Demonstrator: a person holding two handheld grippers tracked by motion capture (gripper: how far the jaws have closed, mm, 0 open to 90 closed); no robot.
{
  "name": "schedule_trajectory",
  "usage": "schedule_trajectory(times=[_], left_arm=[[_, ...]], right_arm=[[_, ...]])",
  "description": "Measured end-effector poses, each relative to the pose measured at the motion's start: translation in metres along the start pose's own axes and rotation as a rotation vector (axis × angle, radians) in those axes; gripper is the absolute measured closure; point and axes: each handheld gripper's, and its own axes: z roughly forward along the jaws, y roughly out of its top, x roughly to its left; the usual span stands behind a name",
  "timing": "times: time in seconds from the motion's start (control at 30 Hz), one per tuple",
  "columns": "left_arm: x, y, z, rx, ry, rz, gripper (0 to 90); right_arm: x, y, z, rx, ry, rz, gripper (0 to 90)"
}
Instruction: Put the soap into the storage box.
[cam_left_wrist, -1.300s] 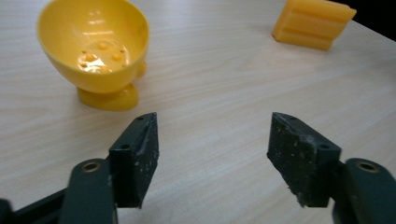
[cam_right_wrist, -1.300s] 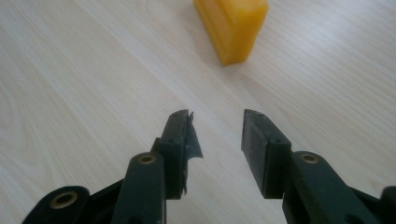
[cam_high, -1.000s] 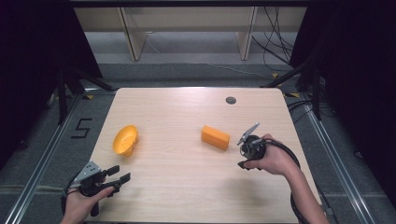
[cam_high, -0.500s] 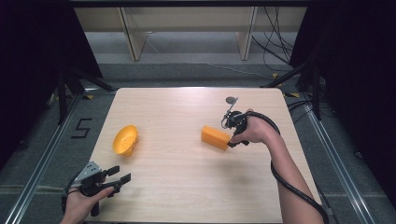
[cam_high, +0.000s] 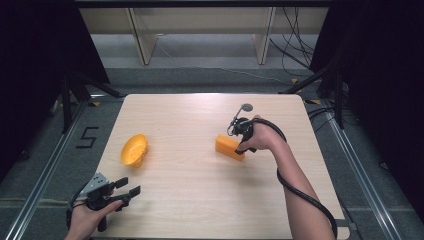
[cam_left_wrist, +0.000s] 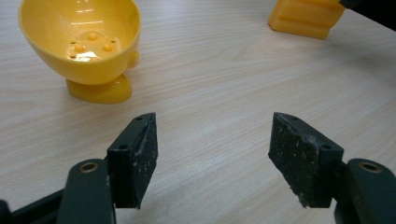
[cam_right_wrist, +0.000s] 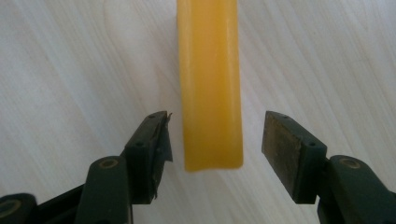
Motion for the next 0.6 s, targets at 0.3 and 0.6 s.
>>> schedule_trajectory(times=[0.3, 0.6], left_arm=[[0.001, 0.0, 0.001, 0.0, -0.012, 0.001, 31.7], [0.0, 0.0, 0.0, 0.014, 0.0, 0.003, 31.5]], right_arm=[[-0.002, 0.01, 0.017, 0.03, 0.011, -0.024, 48.6], [-0.002, 0.015, 0.024, 0.037, 0.045, -0.028, 61.3]])
